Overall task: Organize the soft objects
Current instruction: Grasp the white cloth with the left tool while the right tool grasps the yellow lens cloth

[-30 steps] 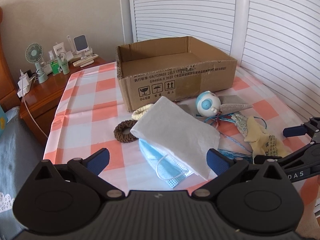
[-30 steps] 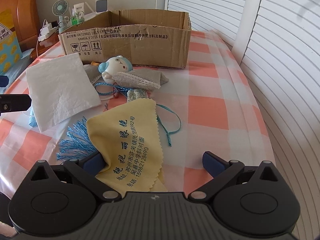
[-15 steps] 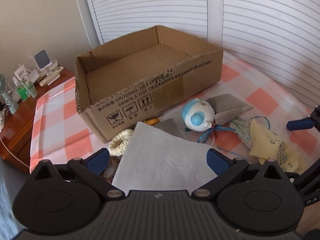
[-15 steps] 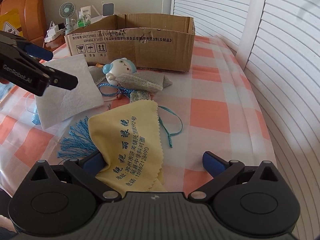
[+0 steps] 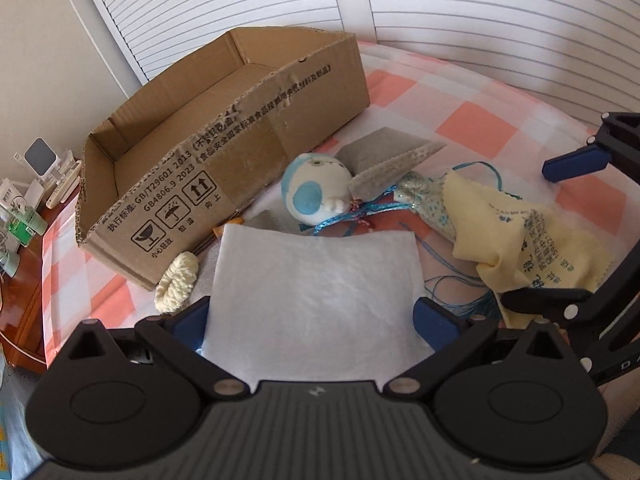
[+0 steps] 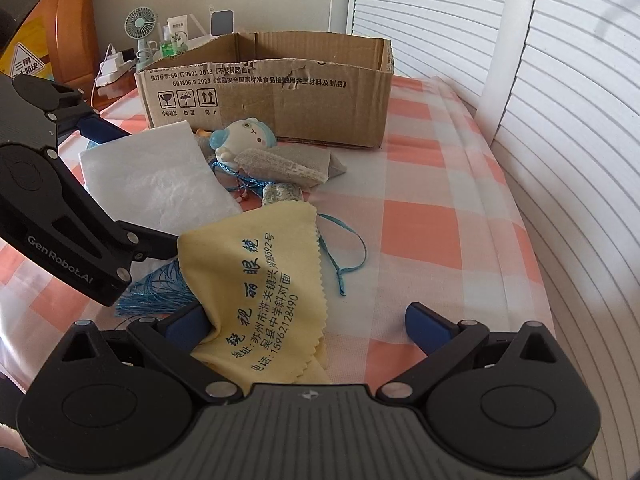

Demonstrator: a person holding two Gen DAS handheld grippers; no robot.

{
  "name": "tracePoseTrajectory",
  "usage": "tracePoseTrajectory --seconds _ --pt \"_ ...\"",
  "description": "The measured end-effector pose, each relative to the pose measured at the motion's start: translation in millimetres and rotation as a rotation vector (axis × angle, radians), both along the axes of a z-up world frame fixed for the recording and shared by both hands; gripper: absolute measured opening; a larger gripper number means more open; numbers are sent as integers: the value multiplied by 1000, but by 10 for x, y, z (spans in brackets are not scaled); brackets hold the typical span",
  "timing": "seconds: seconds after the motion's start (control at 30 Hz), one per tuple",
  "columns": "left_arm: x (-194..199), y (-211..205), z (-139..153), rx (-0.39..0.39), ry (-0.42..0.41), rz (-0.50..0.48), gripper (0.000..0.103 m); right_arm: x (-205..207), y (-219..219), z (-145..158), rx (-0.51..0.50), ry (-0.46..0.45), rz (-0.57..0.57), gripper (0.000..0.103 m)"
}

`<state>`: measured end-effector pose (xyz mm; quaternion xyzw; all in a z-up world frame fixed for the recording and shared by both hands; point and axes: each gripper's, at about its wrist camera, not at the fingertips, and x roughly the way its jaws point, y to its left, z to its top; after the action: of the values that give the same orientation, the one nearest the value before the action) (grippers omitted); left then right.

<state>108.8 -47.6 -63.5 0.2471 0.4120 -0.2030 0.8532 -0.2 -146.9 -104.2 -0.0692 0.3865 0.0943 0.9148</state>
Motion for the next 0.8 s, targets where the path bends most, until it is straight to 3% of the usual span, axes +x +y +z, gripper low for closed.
tracePoseTrajectory --seconds 0.37,0.43,0.5,0.63,0.7,0.8 --pt "48 -158 -43 -73 20 -10 99 -21 -1 -5 2 -11 4 103" --pt "49 -144 -37 -94 26 -2 92 -19 0 -4 2 -11 5 103" --pt "45 -133 -22 -111 25 7 74 -19 2 -4 2 -11 5 103" --pt "65 -106 5 -128 17 34 60 -20 0 -3 2 -11 5 103" --pt "79 -96 12 -138 20 43 47 -14 -2 -1 2 -10 6 103" --pt "76 -83 28 -146 17 45 40 -14 0 12 5 -4 11 103"
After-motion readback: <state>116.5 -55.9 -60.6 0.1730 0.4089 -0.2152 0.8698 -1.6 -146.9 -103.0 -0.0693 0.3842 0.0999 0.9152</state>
